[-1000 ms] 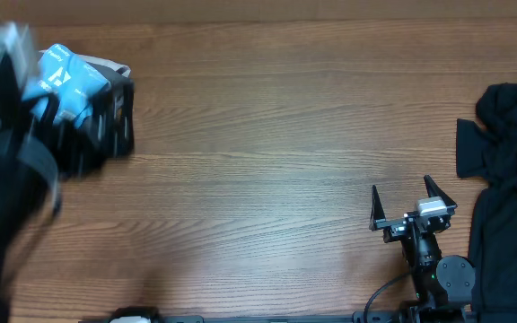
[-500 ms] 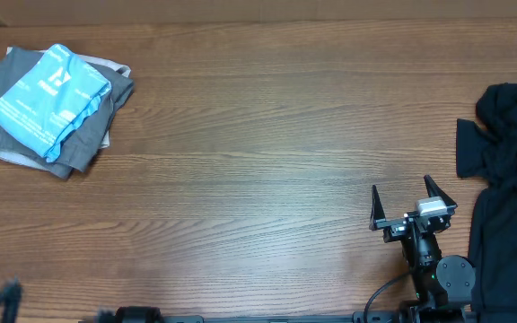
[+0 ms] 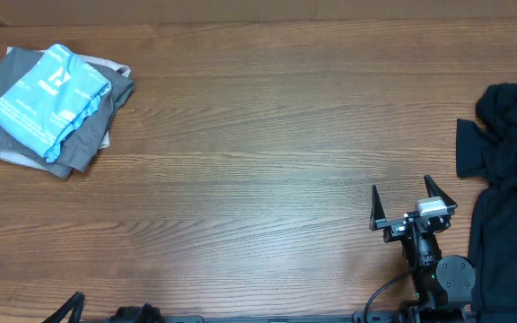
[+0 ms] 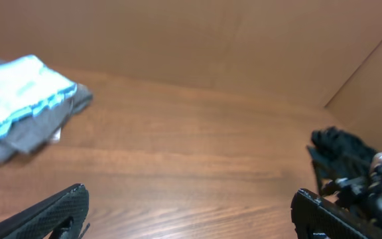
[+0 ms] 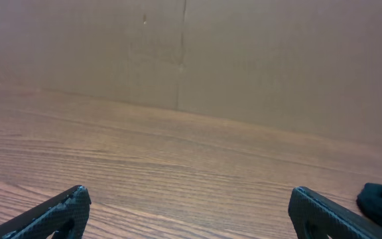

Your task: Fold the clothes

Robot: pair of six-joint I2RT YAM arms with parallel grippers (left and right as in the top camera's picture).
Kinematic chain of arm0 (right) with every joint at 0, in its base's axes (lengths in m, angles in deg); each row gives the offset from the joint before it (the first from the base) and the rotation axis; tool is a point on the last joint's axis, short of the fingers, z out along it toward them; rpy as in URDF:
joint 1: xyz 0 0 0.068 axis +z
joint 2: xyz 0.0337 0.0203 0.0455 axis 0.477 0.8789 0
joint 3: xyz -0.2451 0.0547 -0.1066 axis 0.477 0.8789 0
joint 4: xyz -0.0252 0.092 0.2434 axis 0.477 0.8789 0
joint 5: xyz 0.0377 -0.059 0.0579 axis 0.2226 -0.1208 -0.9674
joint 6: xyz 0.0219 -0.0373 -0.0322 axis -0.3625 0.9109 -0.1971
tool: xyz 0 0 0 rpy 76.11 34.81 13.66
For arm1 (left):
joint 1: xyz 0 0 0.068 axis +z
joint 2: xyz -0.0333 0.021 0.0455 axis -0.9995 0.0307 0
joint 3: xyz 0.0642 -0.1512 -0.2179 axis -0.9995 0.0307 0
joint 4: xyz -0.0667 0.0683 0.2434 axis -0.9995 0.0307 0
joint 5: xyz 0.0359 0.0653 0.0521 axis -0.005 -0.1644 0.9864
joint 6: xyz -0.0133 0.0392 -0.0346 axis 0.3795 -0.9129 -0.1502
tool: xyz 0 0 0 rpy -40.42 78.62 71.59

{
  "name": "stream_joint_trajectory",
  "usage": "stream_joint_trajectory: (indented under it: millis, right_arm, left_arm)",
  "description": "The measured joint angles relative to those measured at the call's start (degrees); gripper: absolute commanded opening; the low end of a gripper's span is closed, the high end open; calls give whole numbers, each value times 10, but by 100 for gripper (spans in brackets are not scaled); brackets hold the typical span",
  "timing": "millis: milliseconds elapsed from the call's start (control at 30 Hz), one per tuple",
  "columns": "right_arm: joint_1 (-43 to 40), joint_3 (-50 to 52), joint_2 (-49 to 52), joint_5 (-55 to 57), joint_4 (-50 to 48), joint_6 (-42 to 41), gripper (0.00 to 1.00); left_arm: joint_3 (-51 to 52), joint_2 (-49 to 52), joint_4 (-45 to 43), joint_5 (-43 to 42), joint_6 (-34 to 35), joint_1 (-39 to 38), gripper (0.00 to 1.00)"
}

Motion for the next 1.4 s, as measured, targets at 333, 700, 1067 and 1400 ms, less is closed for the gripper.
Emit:
stream_joint_trajectory:
  millis: [333, 700, 1067, 1400]
  right_arm:
    - [0, 0, 0, 0, 0, 0, 100]
    - [0, 0, 0, 0, 0, 0, 100]
    - [0, 0, 0, 0, 0, 0, 100]
    - [0, 0, 0, 0, 0, 0, 100]
  left_arm:
    - [243, -91, -236, 6, 0, 0, 100]
    - [500, -141, -579, 22, 4, 0, 100]
    - [717, -143, -750, 83, 28, 0, 100]
    - [785, -143, -772, 130, 46, 0, 100]
